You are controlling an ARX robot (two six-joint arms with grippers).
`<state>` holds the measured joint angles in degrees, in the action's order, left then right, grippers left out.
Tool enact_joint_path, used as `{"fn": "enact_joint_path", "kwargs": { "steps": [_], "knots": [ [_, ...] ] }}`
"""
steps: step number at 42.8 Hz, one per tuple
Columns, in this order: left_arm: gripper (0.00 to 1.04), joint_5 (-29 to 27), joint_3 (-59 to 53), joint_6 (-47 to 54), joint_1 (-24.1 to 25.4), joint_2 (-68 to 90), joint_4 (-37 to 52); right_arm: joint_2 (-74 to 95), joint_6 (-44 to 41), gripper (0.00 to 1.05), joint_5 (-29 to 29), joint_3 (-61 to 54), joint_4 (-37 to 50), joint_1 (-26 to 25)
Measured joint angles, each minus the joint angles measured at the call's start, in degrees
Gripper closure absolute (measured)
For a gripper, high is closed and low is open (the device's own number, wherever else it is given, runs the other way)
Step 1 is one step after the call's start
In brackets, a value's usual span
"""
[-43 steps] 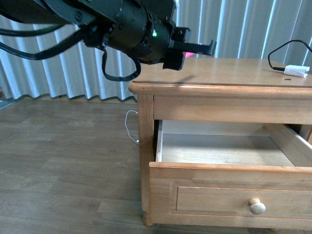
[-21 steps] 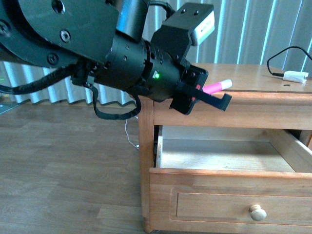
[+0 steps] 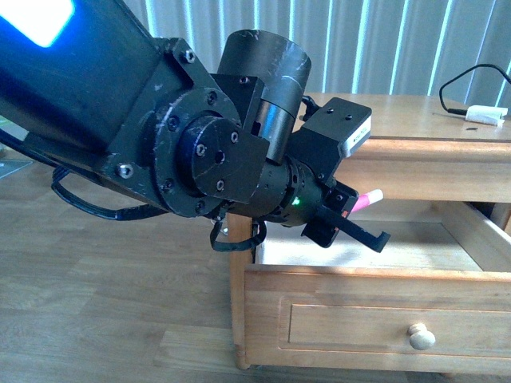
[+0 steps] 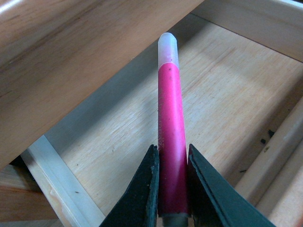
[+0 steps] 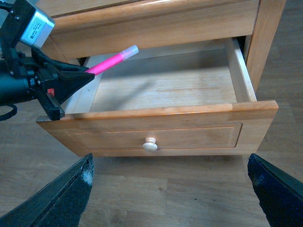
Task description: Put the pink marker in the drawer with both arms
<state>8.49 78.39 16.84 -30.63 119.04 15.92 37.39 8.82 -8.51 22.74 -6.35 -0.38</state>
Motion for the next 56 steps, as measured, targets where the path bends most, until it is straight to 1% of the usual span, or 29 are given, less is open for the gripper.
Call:
{"fn": "enact_joint_path", "kwargs": {
  "steps": [10,13,14,17,19,20,22,27,29,30,33,36,40,43,47,52,56],
  "knots": [
    [0.90,-0.74,2.86,-0.87,-0.42,3.30,-0.15,0.00,0.00,0.09,0.02,0.00,0.00,0.00],
    [0.75,-0.74,2.86,-1.25,-0.59,3.58,-0.13,0.00,0.00,0.09,0.00,0.00,0.00,0.00],
    [0.71,-0.74,2.86,-1.31,-0.63,3.58,-0.11,0.00,0.00,0.09,0.00,0.00,0.00,0.00],
    [0.57,-1.73,2.71,-1.73,-0.85,3.54,0.79,0.00,0.00,0.09,0.00,0.00,0.00,0.00],
    [0.52,-2.40,2.43,-2.03,-0.87,3.34,1.31,0.00,0.00,0.09,0.00,0.00,0.00,0.00],
    [0.46,-3.13,1.92,-2.47,-0.87,3.08,1.95,0.00,0.00,0.09,0.00,0.00,0.00,0.00],
    [0.37,-5.07,0.61,-3.13,-0.87,2.36,3.63,0.00,0.00,0.09,0.00,0.00,0.00,0.00],
    [0.14,-13.97,-3.85,-5.31,-0.35,-1.86,6.40,0.00,0.00,0.09,0.00,0.00,0.00,0.00],
    [0.06,-15.93,-6.23,-6.99,0.22,-4.63,7.54,0.00,0.00,0.09,0.00,0.00,0.00,0.00],
    [0.05,-16.50,-7.72,-8.35,0.61,-6.54,7.78,0.00,0.00,0.09,0.00,0.00,0.00,0.00],
    [0.07,-17.92,-10.84,-11.87,1.40,-10.64,8.44,0.00,0.00,0.09,0.02,0.00,0.00,0.00],
    [0.06,-20.50,-15.54,-16.11,2.34,-16.61,9.44,0.00,0.00,0.09,0.00,0.00,0.00,0.00],
    [0.06,-22.51,-21.94,-20.13,3.13,-24.22,9.90,0.00,0.00,0.09,0.00,0.00,0.00,0.00],
    [0.06,-24.63,-27.89,-21.29,3.17,-31.06,9.84,0.00,0.00,0.09,0.00,0.00,0.00,0.00],
    [0.06,-26.67,-34.18,-22.34,3.43,-38.73,9.05,0.00,0.00,0.09,0.00,0.00,0.00,0.00],
    [0.06,-27.12,-40.50,-24.55,4.33,-47.28,7.06,0.00,0.00,0.09,0.00,0.00,0.00,0.00],
    [0.06,-28.11,-47.58,-27.17,6.60,-58.34,2.84,0.00,0.00,0.09,0.00,0.00,0.00,0.00]
  ]
}}
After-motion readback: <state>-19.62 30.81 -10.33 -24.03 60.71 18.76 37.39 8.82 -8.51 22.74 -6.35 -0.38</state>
